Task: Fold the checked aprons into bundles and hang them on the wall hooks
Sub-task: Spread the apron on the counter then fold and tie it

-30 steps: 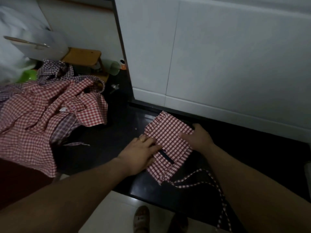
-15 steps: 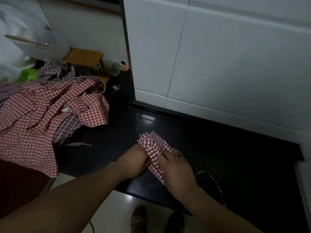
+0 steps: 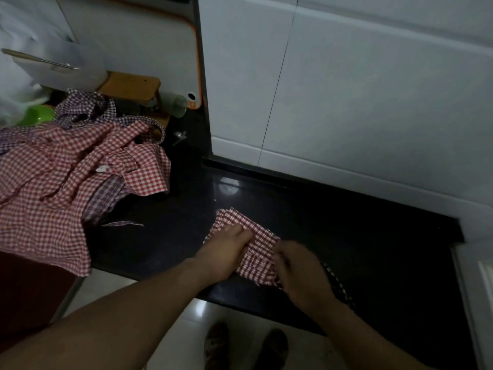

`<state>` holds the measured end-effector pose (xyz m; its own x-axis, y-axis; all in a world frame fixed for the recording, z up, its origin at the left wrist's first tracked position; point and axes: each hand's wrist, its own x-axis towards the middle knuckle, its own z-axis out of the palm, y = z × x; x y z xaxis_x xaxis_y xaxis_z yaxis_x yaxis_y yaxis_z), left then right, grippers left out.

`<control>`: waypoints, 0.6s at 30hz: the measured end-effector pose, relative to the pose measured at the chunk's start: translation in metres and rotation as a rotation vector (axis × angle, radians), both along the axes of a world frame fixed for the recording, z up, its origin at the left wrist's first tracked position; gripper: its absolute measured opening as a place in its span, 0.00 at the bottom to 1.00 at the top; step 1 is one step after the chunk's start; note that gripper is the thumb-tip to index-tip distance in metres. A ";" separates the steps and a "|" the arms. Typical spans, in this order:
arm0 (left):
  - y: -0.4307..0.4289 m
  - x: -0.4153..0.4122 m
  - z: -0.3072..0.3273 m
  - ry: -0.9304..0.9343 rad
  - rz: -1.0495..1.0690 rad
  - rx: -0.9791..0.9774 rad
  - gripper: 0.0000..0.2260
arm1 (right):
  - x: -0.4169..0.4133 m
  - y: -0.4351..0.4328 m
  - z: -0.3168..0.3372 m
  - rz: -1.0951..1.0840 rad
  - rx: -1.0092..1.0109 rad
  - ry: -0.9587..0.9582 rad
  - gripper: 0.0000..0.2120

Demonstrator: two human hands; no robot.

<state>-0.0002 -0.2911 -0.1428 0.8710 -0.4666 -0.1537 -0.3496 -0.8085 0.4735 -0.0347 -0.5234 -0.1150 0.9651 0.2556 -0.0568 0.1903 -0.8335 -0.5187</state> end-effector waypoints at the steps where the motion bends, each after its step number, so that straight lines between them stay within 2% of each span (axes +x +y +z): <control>1: -0.001 0.005 0.002 0.010 -0.036 0.030 0.10 | 0.003 -0.019 0.001 -0.097 -0.009 -0.015 0.09; 2: -0.002 0.010 0.008 -0.003 -0.084 0.083 0.11 | 0.004 -0.033 0.002 -0.125 -0.052 0.020 0.05; 3: -0.005 0.017 0.015 -0.049 -0.133 0.153 0.14 | 0.003 -0.043 0.004 -0.086 -0.128 0.085 0.06; 5: -0.010 0.032 0.030 -0.138 -0.235 0.349 0.23 | 0.000 -0.047 0.001 0.116 -0.305 0.230 0.18; 7: -0.018 0.049 0.044 -0.057 -0.328 0.485 0.35 | -0.005 -0.044 -0.003 0.234 -0.422 0.275 0.25; 9: -0.025 0.062 0.048 0.077 -0.362 0.554 0.42 | -0.008 -0.037 -0.006 0.273 -0.470 0.227 0.19; 12: -0.027 0.074 0.046 0.257 -0.329 0.610 0.42 | -0.010 -0.034 -0.005 0.282 -0.489 0.176 0.11; 14: -0.019 0.074 0.038 0.452 -0.213 0.454 0.35 | -0.010 -0.038 -0.002 0.228 -0.400 0.208 0.10; 16: -0.007 0.071 0.029 0.616 0.001 0.169 0.28 | -0.007 -0.043 -0.002 0.087 -0.214 0.324 0.07; 18: 0.001 0.067 0.025 0.771 0.279 -0.178 0.30 | -0.001 -0.045 -0.002 -0.084 -0.020 0.467 0.07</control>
